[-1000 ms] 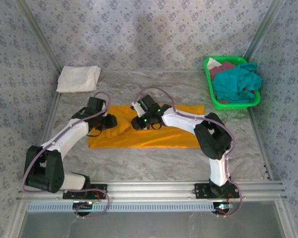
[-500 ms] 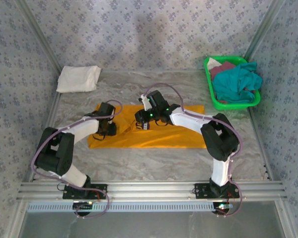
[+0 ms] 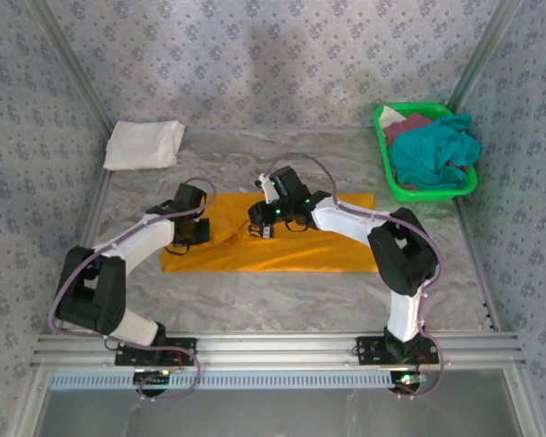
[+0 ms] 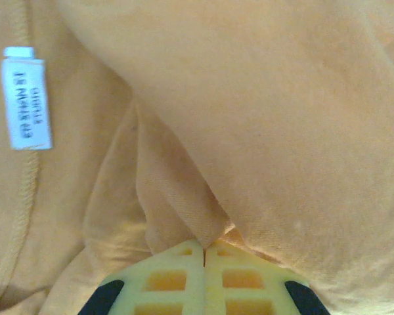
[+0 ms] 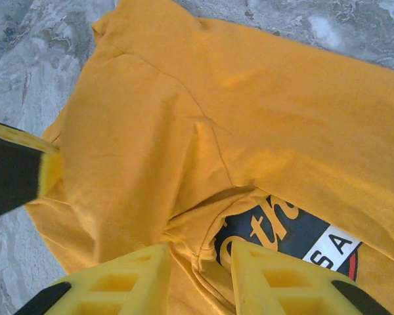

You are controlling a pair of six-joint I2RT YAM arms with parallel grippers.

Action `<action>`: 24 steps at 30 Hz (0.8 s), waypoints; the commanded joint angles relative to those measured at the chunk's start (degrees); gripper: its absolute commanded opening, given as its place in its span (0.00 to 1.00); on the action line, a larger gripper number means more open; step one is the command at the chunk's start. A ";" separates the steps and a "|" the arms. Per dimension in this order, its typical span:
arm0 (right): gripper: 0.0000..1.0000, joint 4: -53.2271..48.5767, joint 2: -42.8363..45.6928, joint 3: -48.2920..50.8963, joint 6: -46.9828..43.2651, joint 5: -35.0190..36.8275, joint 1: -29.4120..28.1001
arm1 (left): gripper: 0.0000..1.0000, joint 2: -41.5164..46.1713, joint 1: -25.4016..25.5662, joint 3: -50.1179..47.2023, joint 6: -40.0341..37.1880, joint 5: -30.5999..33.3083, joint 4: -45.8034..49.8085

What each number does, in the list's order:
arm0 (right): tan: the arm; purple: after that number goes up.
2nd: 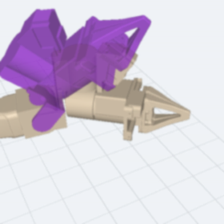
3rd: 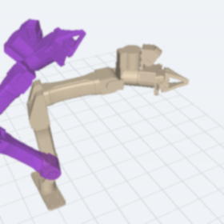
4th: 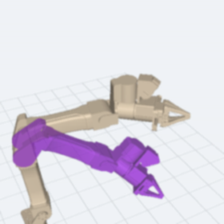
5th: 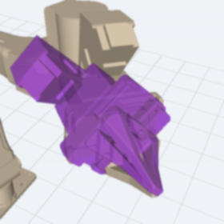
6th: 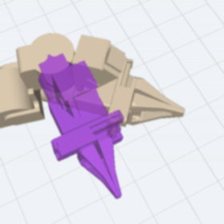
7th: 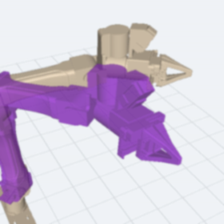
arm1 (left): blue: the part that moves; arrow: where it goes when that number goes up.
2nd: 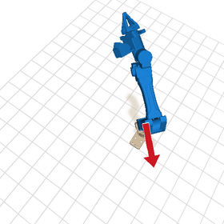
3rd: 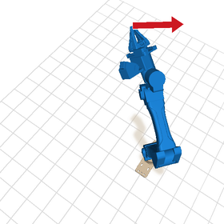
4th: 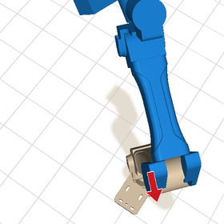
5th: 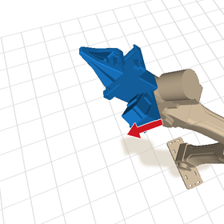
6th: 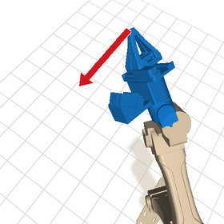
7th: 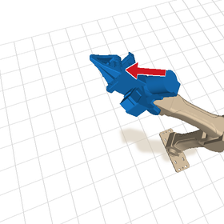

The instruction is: Fold and stack the t-shirts

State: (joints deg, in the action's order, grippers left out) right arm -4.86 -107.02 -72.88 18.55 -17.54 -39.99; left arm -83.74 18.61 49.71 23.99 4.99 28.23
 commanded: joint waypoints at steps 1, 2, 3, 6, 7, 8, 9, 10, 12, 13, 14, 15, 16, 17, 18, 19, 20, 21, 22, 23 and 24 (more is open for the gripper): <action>0.32 -2.36 -0.43 -1.02 -1.49 1.34 -0.25 | 0.00 3.54 -3.14 -1.67 4.88 -0.01 4.51; 0.32 -3.06 -0.70 -1.43 -1.89 1.52 -0.37 | 0.00 4.32 -4.34 -2.56 5.75 -0.99 4.62; 0.32 -3.77 -1.13 -1.92 -2.30 1.63 -0.59 | 0.00 5.15 -5.78 -3.63 6.94 -2.18 4.59; 0.32 -5.39 -2.19 -3.05 -3.63 2.78 -1.42 | 0.00 6.99 -9.66 -7.07 9.72 -6.04 3.19; 0.32 -5.96 -2.60 -3.53 -4.02 3.02 -1.71 | 0.00 7.37 -10.05 -7.96 9.88 -6.91 2.52; 0.32 -6.40 -2.92 -3.94 -4.34 3.21 -1.92 | 0.00 7.26 -10.10 -8.58 10.09 -7.26 2.37; 0.32 -6.95 -3.16 -4.31 -4.49 3.45 -2.10 | 0.00 7.01 -10.08 -8.96 10.15 -7.54 2.36; 0.32 -7.33 -3.44 -4.72 -4.58 3.64 -2.22 | 0.00 6.35 -10.11 -9.34 9.88 -8.19 1.97; 0.32 -7.75 -3.93 -5.26 -4.50 3.74 -2.31 | 0.13 4.92 -10.19 -9.63 9.67 -8.85 1.98; 0.32 -8.12 -4.28 -5.64 -4.53 3.70 -2.33 | 0.23 4.19 -10.24 -9.55 9.87 -8.54 2.38; 0.32 -8.21 -4.50 -5.88 -4.48 3.65 -2.34 | 0.27 4.10 -10.33 -9.55 10.30 -7.85 2.63; 0.32 -8.22 -4.89 -6.09 -4.48 3.50 -2.31 | 0.31 4.37 -10.33 -9.62 10.71 -7.31 2.50; 0.32 -8.53 -5.31 -6.41 -4.47 3.35 -2.37 | 0.36 5.04 -10.43 -9.61 10.86 -7.33 2.14; 0.32 -8.81 -5.63 -6.73 -4.48 3.30 -2.29 | 0.37 5.66 -10.42 -9.41 10.83 -7.63 1.99; 0.32 -9.10 -5.99 -7.15 -4.44 3.35 -2.34 | 0.31 6.41 -10.44 -8.92 10.61 -8.03 2.04; 0.32 -9.00 -6.17 -7.19 -4.33 3.46 -2.35 | 0.21 7.23 -10.43 -8.31 10.47 -7.75 2.51; 0.32 -8.80 -6.36 -7.13 -4.18 3.56 -2.22 | 0.15 7.90 -10.44 -7.87 10.69 -6.70 3.19; 0.32 -8.64 -6.57 -7.19 -3.98 3.61 -2.09 | 0.12 8.45 -10.49 -7.50 10.66 -5.69 3.75; 0.32 -8.44 -6.72 -7.14 -3.75 3.48 -1.91 | 0.11 8.73 -10.79 -7.23 10.47 -5.28 4.43; 0.32 -8.29 -6.92 -7.16 -3.54 3.48 -1.72 | 0.10 8.62 -11.36 -6.90 10.65 -4.96 5.46; 0.32 -8.24 -7.10 -7.26 -3.43 3.40 -1.48 | 0.09 8.52 -11.93 -6.52 10.74 -5.03 6.32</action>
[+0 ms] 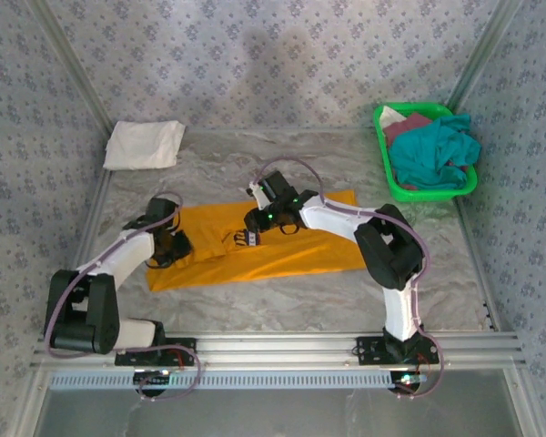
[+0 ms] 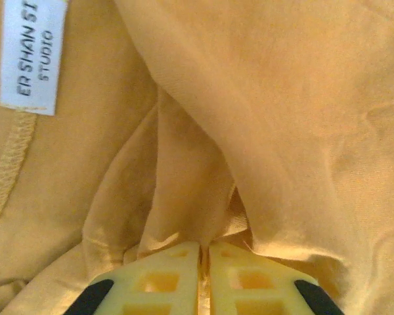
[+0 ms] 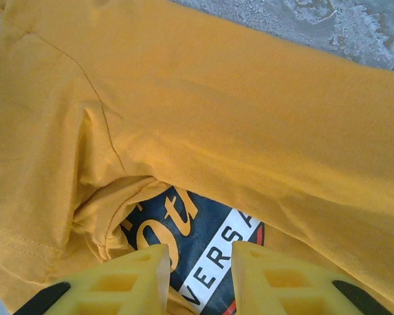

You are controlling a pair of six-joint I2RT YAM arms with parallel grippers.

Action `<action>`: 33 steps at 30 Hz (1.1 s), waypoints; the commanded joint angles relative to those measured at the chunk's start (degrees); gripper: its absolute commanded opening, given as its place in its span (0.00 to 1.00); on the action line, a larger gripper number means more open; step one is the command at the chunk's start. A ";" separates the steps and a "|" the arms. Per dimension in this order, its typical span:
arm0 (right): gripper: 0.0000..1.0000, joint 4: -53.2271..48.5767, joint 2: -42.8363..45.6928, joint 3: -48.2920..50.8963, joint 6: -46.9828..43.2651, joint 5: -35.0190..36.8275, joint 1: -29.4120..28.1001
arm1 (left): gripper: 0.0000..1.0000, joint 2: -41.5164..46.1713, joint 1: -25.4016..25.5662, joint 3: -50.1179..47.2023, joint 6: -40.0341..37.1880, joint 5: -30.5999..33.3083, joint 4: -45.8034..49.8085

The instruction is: Fold and stack the t-shirts

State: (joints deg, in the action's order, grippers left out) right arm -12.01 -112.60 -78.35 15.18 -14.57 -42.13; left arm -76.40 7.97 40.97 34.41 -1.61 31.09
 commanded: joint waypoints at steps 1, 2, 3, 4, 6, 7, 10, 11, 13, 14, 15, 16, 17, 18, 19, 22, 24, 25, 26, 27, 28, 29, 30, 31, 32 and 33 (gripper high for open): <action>0.32 -0.96 -1.66 -1.79 0.00 0.29 0.75 | 0.08 1.24 -1.53 2.35 -0.17 1.33 3.68; 0.32 -0.88 -1.66 -1.70 0.03 0.33 0.83 | 0.00 1.37 -1.55 2.21 -0.47 1.45 3.78; 0.32 -0.61 -1.75 -1.60 0.03 0.37 0.92 | 0.00 1.34 -1.64 1.89 -0.40 1.68 3.79; 0.32 -0.52 -1.82 -1.69 0.09 0.26 1.01 | 0.00 1.19 -1.89 1.75 -0.46 1.33 3.65; 0.32 -0.59 -1.93 -1.86 0.02 -0.15 1.16 | 0.00 0.66 -2.01 2.17 -1.00 0.39 3.90; 0.32 -0.50 -1.93 -1.77 0.00 -0.10 1.23 | 0.00 0.58 -2.08 2.11 -0.95 0.22 3.68; 0.32 -0.83 -2.10 -1.91 -0.06 -0.27 1.39 | 0.00 1.34 -2.37 2.27 0.46 1.96 5.11; 0.32 -0.99 -2.02 -1.93 -0.15 -0.27 1.35 | 0.00 2.30 -2.59 2.01 0.68 2.46 5.29; 0.32 -0.71 -1.76 -1.43 -0.07 -0.10 1.52 | 0.00 4.65 -4.39 0.78 2.14 2.17 4.51; 0.32 -0.61 -1.66 -1.34 0.02 -0.11 1.61 | 0.00 5.42 -5.70 0.05 2.47 0.73 3.81; 0.32 -0.56 -1.66 -1.28 -0.07 -0.12 1.72 | 0.00 5.93 -7.10 -0.34 2.66 -1.11 3.52; 0.32 -0.69 -1.66 -1.33 -0.06 0.05 1.70 | 0.00 6.32 -8.03 -0.53 2.62 -1.61 3.93; 0.32 -0.76 -1.62 -1.27 -0.06 0.20 1.78 | 0.00 6.57 -8.69 -0.75 2.58 -1.57 4.29; 0.32 -0.74 -1.50 -1.12 -0.07 0.24 1.84 | 0.01 6.54 -9.62 -1.10 2.58 -1.50 4.88; 0.32 -0.65 -1.41 -1.00 -0.09 0.24 1.89 | 0.07 6.18 -10.74 -1.48 2.15 -2.25 5.02; 0.32 -0.23 -1.31 -0.79 -0.11 0.02 1.98 | 0.11 3.83 -12.05 -2.35 1.16 -4.19 5.00; 0.32 -0.21 -1.27 -0.85 -0.11 0.05 1.98 | 0.17 2.12 -12.03 -3.19 0.75 -5.93 4.20; 0.32 -0.25 -1.22 -0.95 -0.13 0.15 1.97 | 0.22 1.48 -12.06 -3.47 0.74 -6.39 4.07; 0.32 -0.51 -1.14 -1.02 -0.19 0.15 1.99 | 0.24 1.26 -12.09 -3.53 0.70 -6.50 4.29; 0.32 -0.71 -0.98 -1.17 -0.30 0.30 2.05 | 0.25 1.49 -12.04 -3.38 0.65 -6.19 4.86; 0.33 -0.90 -0.75 -1.26 -0.33 0.56 2.05 | 0.25 2.27 -12.09 -2.83 0.64 -5.68 5.69; 0.33 -1.01 -0.49 -1.28 -0.40 0.55 2.16 | 0.25 3.26 -12.05 -2.19 0.77 -5.35 6.35; 0.33 -0.82 -0.14 -1.20 -0.54 0.22 2.25 | 0.26 4.67 -12.09 -1.43 0.91 -5.73 6.70; 0.33 -0.70 0.21 -1.27 -0.67 -0.01 2.24 | 0.28 6.33 -12.07 -0.73 1.15 -6.16 6.77; 0.33 -0.96 0.50 -1.66 -0.96 -0.19 2.10 | 0.30 7.60 -12.08 0.18 1.34 -6.25 7.11; 0.32 -1.34 0.70 -2.27 -1.70 -0.78 1.70 | 0.30 8.79 -12.05 1.34 1.40 -6.39 7.45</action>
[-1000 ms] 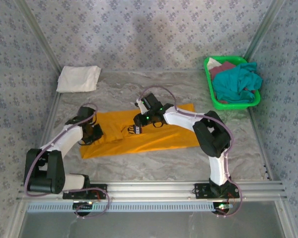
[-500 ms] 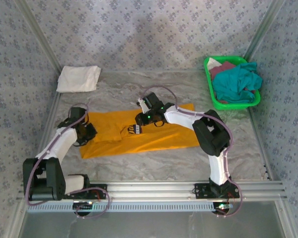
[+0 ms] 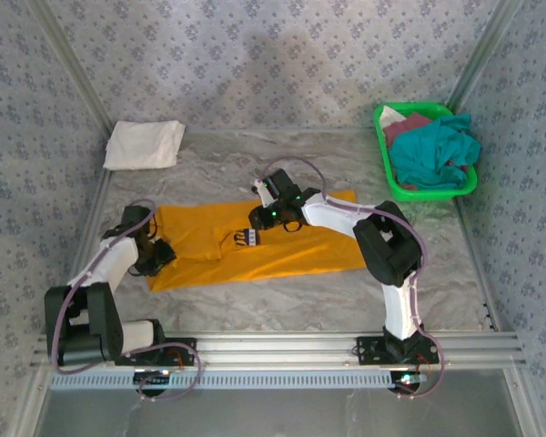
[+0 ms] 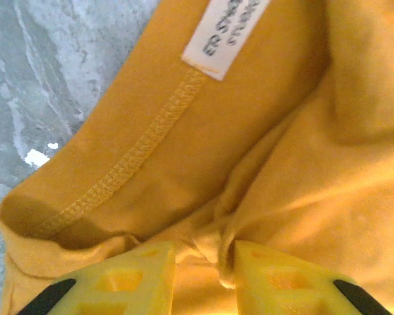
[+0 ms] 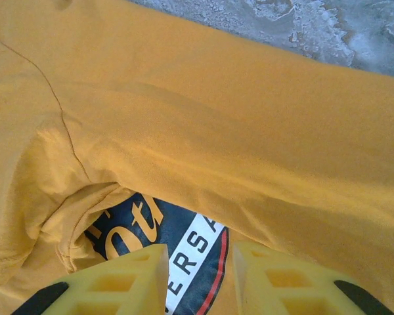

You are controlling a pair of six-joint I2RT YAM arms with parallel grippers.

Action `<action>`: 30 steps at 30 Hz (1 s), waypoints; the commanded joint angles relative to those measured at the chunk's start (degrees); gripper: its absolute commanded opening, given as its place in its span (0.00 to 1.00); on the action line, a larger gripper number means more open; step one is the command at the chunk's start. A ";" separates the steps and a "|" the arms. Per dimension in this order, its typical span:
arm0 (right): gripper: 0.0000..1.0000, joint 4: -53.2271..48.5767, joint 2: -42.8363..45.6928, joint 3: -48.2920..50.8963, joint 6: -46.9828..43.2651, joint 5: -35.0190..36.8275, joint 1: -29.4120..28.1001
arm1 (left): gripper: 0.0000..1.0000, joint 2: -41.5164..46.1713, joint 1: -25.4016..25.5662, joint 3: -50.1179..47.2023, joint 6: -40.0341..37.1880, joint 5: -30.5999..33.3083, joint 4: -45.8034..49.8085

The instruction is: Fold and stack the t-shirts

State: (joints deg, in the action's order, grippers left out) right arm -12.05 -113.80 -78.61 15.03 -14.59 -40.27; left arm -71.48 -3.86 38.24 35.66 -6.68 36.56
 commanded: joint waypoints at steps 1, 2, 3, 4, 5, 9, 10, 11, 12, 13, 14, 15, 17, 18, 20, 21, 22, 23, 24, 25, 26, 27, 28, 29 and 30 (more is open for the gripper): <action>0.32 -1.79 2.12 -2.77 -2.54 -1.45 -0.65 | 0.28 4.77 -0.27 5.34 0.31 -1.11 2.05; 0.32 -2.16 2.38 -3.33 -3.29 -1.74 -1.40 | 0.28 5.37 -0.21 6.63 0.39 -0.60 3.66; 0.30 -2.36 2.57 -4.06 -3.85 -2.04 -2.55 | 0.28 5.71 -0.21 7.82 0.37 -0.36 3.92; 0.27 -2.27 2.49 -4.91 -3.89 -3.12 -3.40 | 0.29 5.83 -0.25 8.66 0.36 -0.27 3.32; 0.25 -1.88 2.22 -5.62 -3.57 -4.97 -4.08 | 0.31 5.55 -0.19 8.94 0.38 -0.39 2.69; 0.12 -1.52 -4.34 -13.25 -0.28 -14.96 -7.04 | 0.25 -0.58 0.64 8.98 0.24 -8.25 -8.23; 0.11 -2.64 -6.27 -15.90 -0.09 -15.72 -8.08 | 0.24 -2.58 1.43 8.64 0.44 -8.60 -10.33; 0.11 -3.20 -7.49 -17.59 0.00 -15.82 -9.11 | 0.23 -4.28 2.12 8.33 0.44 -8.61 -11.45; 0.11 -3.10 -8.55 -18.82 0.16 -15.66 -10.06 | 0.22 -5.84 2.65 7.86 0.29 -8.51 -12.62; 0.11 -2.66 -9.76 -19.69 0.57 -15.48 -10.96 | 0.22 -7.11 3.09 7.20 0.35 -8.06 -13.27; 0.11 -2.73 -11.17 -20.79 0.92 -15.73 -11.54 | 0.21 -8.03 3.22 6.18 0.46 -7.60 -13.92; 0.11 -3.34 -12.55 -21.81 1.01 -15.90 -12.07 | 0.21 -8.40 3.24 4.91 0.46 -7.07 -14.86; 0.11 -4.08 -15.15 -22.66 1.03 -15.12 -12.96 | 0.22 -9.53 3.14 2.39 0.31 -5.48 -16.52; 0.11 -3.90 -16.04 -22.54 1.41 -14.59 -13.07 | 0.22 -10.26 3.15 1.82 0.05 -4.97 -16.81; 0.11 -4.16 -18.06 -22.50 2.18 -14.35 -12.90 | 0.22 -12.62 3.10 1.49 -0.41 -4.53 -17.16; 0.11 -4.34 -18.68 -22.53 2.47 -13.87 -12.73 | 0.22 -13.53 3.15 1.36 -0.43 -4.61 -17.64; 0.11 -4.55 -19.35 -22.44 2.79 -13.34 -12.44 | 0.22 -14.74 3.10 1.25 -0.34 -4.66 -18.35; 0.11 -5.21 -20.04 -22.73 3.06 -13.19 -12.14 | 0.22 -16.13 3.15 1.50 -0.26 -4.66 -18.32; 0.11 -5.77 -20.53 -23.04 3.23 -13.18 -11.82 | 0.22 -17.30 3.13 1.93 -0.33 -4.66 -17.99; 0.11 -5.96 -21.08 -23.02 3.44 -13.18 -11.48 | 0.22 -18.48 3.07 2.39 -0.34 -4.75 -17.77; 0.11 -6.18 -21.50 -23.02 3.52 -12.93 -11.12 | 0.22 -19.40 3.10 2.66 -0.35 -4.83 -17.91; 0.11 -6.37 -21.85 -23.05 3.74 -12.69 -10.85 | 0.23 -19.85 3.08 2.67 -0.33 -4.85 -18.12; 0.11 -6.83 -22.38 -23.26 3.85 -12.48 -10.43 | 0.24 -20.30 3.15 2.92 -0.34 -4.60 -18.26; 0.11 -7.08 -22.94 -23.26 4.27 -12.40 -10.02 | 0.25 -20.68 3.12 3.23 -0.24 -4.33 -18.40; 0.10 -7.10 -23.35 -23.21 4.67 -12.22 -9.70 | 0.25 -21.03 3.14 3.52 -0.32 -4.14 -18.53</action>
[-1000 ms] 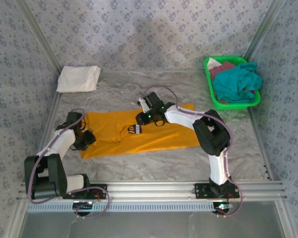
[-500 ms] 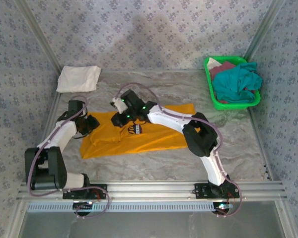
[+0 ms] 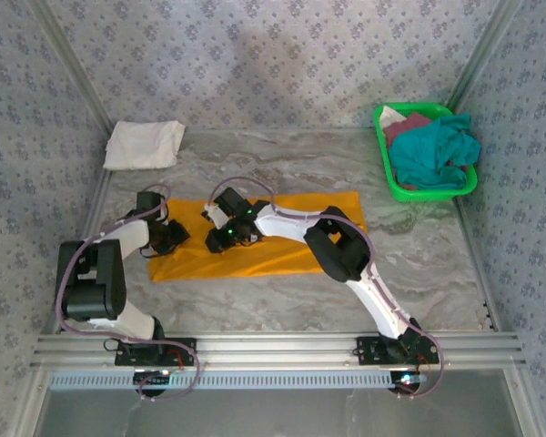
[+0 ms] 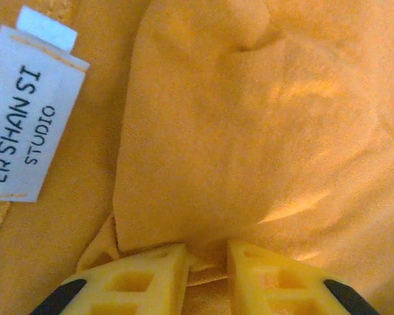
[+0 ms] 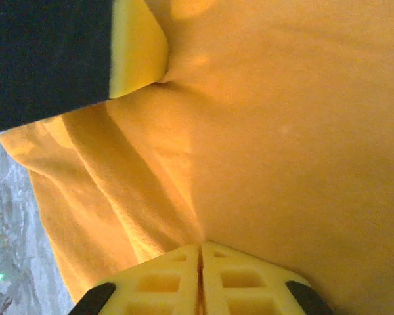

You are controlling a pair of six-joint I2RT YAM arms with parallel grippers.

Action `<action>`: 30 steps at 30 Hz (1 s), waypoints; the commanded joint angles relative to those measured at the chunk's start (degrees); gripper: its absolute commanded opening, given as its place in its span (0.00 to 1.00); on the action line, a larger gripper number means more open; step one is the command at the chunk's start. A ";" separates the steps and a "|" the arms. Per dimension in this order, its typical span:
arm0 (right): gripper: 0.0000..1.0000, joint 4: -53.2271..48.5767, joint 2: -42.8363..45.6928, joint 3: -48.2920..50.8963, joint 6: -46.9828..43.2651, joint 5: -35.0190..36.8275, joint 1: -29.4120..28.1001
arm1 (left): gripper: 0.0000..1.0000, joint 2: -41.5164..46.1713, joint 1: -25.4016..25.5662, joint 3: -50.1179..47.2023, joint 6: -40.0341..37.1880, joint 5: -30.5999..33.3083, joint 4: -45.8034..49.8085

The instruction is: Fold and stack the t-shirts

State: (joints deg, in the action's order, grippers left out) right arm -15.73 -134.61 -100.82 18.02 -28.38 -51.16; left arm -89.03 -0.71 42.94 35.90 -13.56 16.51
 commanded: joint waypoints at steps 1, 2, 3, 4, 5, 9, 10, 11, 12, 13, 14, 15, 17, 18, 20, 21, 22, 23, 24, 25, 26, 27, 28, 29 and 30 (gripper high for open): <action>0.10 -3.34 -2.97 -0.86 2.20 1.58 1.75 | 0.26 -4.20 -0.01 -0.53 -0.61 2.75 1.42; 0.10 -2.96 -3.34 -0.65 2.85 1.50 2.11 | 0.26 -4.98 0.00 0.20 -0.80 2.62 1.50; 0.10 -2.91 -3.47 -0.53 3.32 1.50 2.58 | 0.26 -5.63 0.04 0.96 -1.02 2.58 1.42; 0.10 -2.51 -3.50 -0.36 3.75 1.40 3.01 | 0.26 -6.40 0.12 1.70 -1.27 2.58 0.93; 0.10 -2.19 -3.40 -0.21 3.95 1.55 3.31 | 0.26 -7.31 0.18 2.57 -1.36 2.87 0.45; 0.13 -2.77 -4.01 -2.45 4.12 1.95 4.85 | 0.27 -12.55 0.60 9.04 -1.88 2.30 0.35; 0.14 -3.43 -4.02 -3.68 4.04 1.27 5.38 | 0.27 -13.92 0.60 11.27 -1.74 1.57 1.44; 0.16 -3.80 -3.39 -4.46 3.96 1.09 5.77 | 0.27 -14.40 0.54 13.07 -1.56 1.01 2.19; 0.17 -3.82 -2.44 -4.70 3.96 0.86 6.12 | 0.28 -14.13 0.71 13.68 -1.17 0.93 2.23; 0.19 -3.94 -1.05 -5.03 4.03 0.34 6.53 | 0.30 -13.08 0.87 14.01 -0.57 1.29 2.39; 0.23 -4.10 0.63 -5.18 4.10 -0.12 6.86 | 0.32 -11.49 1.02 14.18 0.09 1.82 3.17; 0.25 -3.89 2.50 -4.94 4.13 -0.60 7.23 | 0.34 -9.52 1.17 14.00 0.57 2.31 3.95; 0.26 -3.12 6.07 -3.58 4.47 -1.45 7.77 | 0.38 -4.81 1.39 12.80 1.54 4.39 5.28; 0.28 -2.59 7.84 -2.64 4.72 -2.25 8.13 | 0.40 -2.22 1.43 11.91 2.07 5.50 5.75; 0.30 -0.80 10.49 -0.44 5.67 -3.28 8.98 | 0.42 2.06 1.42 11.04 2.29 7.48 6.57; 0.29 -0.09 11.61 0.97 6.20 -3.59 9.62 | 0.43 3.73 1.47 10.92 2.07 8.44 6.99; 0.30 -0.12 12.37 1.73 6.59 -3.70 10.20 | 0.44 4.77 1.43 11.09 1.77 8.72 6.99; 0.29 -0.12 13.28 2.69 6.95 -3.58 10.98 | 0.44 5.54 1.58 11.51 1.11 8.73 6.98; 0.29 0.49 14.36 4.32 7.56 -2.95 11.96 | 0.44 5.87 2.01 12.16 0.16 8.48 6.66; 0.29 1.20 15.34 5.92 7.99 -2.18 12.85 | 0.44 5.75 2.85 12.85 -0.94 8.39 6.28; 0.29 1.82 16.82 7.81 8.45 -0.82 13.94 | 0.44 5.17 4.24 14.02 -2.46 8.31 6.03; 0.29 1.79 18.19 9.54 8.83 1.10 15.11 | 0.44 3.99 5.79 15.46 -3.94 8.04 5.99; 0.29 1.25 19.21 10.87 9.30 3.16 16.28 | 0.44 2.66 7.18 16.64 -5.00 7.98 6.29; 0.28 0.52 20.09 12.13 9.80 4.93 17.57 | 0.44 0.74 8.77 18.08 -5.75 8.04 6.70; 0.28 0.25 21.15 13.88 10.47 6.13 19.17 | 0.44 -1.29 9.84 19.00 -5.88 8.03 6.95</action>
State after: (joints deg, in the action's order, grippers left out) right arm -13.74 -115.46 -90.83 25.82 -27.57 -35.57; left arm -86.21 6.09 58.63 33.65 -5.85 21.71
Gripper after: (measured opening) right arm 0.285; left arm 0.440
